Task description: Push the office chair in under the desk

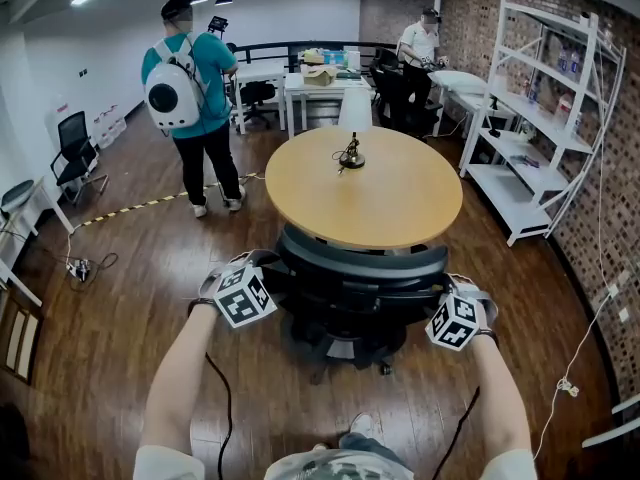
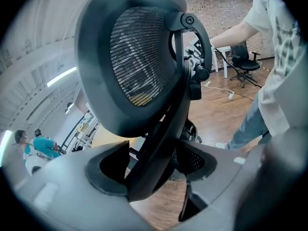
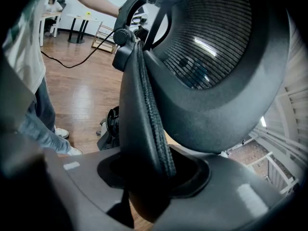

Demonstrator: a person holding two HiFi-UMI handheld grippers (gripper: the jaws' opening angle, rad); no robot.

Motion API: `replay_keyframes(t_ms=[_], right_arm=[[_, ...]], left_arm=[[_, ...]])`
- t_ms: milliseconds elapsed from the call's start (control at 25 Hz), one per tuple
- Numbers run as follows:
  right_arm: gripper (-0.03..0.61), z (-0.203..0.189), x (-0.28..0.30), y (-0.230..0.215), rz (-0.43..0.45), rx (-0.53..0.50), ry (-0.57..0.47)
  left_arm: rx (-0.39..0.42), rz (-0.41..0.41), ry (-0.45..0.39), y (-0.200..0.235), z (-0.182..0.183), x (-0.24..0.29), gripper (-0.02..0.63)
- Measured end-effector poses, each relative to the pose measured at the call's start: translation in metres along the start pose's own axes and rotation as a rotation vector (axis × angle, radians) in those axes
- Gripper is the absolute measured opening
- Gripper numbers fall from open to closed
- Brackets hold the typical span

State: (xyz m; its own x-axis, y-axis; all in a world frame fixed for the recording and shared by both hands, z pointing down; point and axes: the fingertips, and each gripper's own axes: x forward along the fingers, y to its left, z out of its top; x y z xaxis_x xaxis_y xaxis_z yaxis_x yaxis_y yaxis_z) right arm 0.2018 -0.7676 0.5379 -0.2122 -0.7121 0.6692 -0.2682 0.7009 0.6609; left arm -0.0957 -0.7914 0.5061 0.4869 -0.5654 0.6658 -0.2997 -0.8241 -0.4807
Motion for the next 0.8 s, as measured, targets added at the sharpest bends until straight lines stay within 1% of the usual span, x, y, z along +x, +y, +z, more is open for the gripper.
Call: replay_keyframes(t_ms=[200, 320, 440, 520, 800], right_arm=[[0.212, -0.003, 0.001, -0.004, -0.02, 0.056, 0.009], [0.244, -0.004, -0.002, -0.01, -0.067, 0.068, 0.028], [0.316, -0.006, -0.01, -0.016, -0.12, 0.071, 0.051], [0.322, -0.004, -0.019, -0.017, -0.141, 0.085, 0.049], [0.321, 0.007, -0.058, -0.012, -0.228, 0.186, -0.018]], left_arm=[[0.002, 0.002, -0.012, -0.004, 0.002, 0.0, 0.324], [0.002, 0.016, -0.024, -0.003, 0.002, -0.001, 0.324], [-0.017, 0.05, -0.038, -0.003, 0.0, -0.001, 0.324], [-0.02, 0.078, -0.045, -0.003, 0.0, -0.002, 0.324], [0.0, 0.172, -0.081, -0.009, 0.009, -0.02, 0.321]])
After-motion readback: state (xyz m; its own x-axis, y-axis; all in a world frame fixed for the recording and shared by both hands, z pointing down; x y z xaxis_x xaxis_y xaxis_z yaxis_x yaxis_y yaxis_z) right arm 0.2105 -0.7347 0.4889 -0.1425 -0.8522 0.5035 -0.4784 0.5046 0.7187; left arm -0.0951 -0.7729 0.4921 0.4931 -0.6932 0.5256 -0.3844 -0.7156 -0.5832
